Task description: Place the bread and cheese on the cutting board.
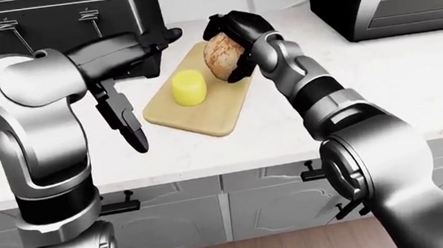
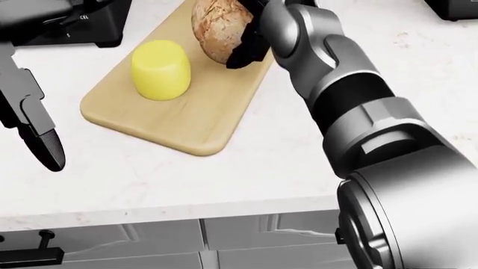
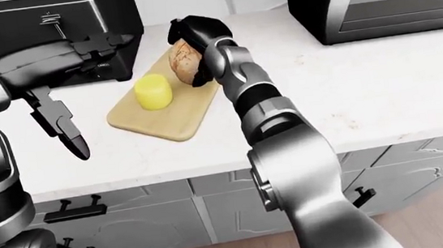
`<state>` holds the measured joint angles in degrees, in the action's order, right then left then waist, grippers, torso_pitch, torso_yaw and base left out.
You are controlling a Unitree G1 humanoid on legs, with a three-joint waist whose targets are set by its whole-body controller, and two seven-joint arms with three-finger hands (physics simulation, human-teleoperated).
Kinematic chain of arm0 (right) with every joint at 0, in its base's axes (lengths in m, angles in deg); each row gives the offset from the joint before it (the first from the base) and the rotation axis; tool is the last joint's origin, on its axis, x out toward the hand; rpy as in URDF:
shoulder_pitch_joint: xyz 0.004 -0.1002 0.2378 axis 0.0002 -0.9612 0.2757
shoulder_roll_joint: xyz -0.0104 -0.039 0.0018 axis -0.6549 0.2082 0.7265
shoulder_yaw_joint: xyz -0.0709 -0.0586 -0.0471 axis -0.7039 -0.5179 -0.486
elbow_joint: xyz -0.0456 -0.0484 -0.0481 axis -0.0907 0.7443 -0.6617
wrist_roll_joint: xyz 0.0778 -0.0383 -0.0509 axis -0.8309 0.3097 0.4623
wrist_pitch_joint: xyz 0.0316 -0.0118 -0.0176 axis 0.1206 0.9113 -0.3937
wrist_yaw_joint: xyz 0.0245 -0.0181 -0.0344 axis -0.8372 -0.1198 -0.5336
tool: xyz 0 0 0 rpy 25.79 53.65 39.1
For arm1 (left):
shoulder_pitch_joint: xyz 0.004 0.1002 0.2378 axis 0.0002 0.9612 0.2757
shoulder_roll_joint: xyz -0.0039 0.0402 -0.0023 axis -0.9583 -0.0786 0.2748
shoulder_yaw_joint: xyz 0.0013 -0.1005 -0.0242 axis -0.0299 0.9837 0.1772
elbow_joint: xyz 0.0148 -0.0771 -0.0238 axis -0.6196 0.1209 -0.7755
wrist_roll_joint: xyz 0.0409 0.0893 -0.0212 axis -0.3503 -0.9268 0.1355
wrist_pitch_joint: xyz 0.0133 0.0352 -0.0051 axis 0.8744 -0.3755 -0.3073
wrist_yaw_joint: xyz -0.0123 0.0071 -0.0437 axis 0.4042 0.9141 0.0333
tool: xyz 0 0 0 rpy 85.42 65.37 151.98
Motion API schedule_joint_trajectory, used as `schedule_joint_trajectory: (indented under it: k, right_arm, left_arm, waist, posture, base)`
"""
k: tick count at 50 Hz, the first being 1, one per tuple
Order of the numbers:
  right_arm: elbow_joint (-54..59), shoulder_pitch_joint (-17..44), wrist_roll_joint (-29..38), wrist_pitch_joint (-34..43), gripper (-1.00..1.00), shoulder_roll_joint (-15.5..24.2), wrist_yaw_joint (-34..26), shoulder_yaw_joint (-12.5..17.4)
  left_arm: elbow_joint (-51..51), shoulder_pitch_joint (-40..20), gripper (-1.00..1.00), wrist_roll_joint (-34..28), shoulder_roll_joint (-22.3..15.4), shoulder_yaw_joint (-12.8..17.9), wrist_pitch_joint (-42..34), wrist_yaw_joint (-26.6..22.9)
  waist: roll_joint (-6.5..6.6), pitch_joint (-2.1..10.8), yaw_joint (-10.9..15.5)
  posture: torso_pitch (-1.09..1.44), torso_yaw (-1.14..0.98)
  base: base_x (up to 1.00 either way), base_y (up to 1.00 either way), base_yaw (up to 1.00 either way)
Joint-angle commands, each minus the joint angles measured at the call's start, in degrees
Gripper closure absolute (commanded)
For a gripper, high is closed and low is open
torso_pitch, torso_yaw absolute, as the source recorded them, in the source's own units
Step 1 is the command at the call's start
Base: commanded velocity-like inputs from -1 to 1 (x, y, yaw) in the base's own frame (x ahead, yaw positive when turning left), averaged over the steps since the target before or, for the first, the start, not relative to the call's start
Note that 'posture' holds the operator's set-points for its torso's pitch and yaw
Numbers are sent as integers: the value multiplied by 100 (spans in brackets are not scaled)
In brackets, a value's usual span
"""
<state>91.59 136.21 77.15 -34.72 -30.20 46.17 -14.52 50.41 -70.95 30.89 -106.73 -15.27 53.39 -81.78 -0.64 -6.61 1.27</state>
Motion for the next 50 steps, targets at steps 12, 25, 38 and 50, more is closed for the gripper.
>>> schedule_joint_trajectory:
  k: [12,25,38,50]
  right_arm:
    - [-259,246,-18,-30,-51,74,3,14]
    - [-262,266,-10,-32,-88,83,-43,19]
    - [-263,259,-5,-22,-100,110,-78,20]
    - [-263,217,6,-19,-100,193,-112,34]
  left_arm:
    - [-141,-156,-100,-2,-66,98,53,94]
    - [-142,-180,-100,9,-87,102,54,82]
    - [-146,-186,-100,0,-84,95,40,72]
    - [-136,-138,-100,-3,-86,101,96,107]
  waist:
    - [28,208,1]
    - [31,207,1]
    - [33,211,-3]
    - [29,215,-4]
  posture:
    - [8,0]
    - [8,0]
    - [8,0]
    - [8,0]
  base:
    - [0,0,0]
    - [0,0,0]
    - [0,0,0]
    - [0,0,0]
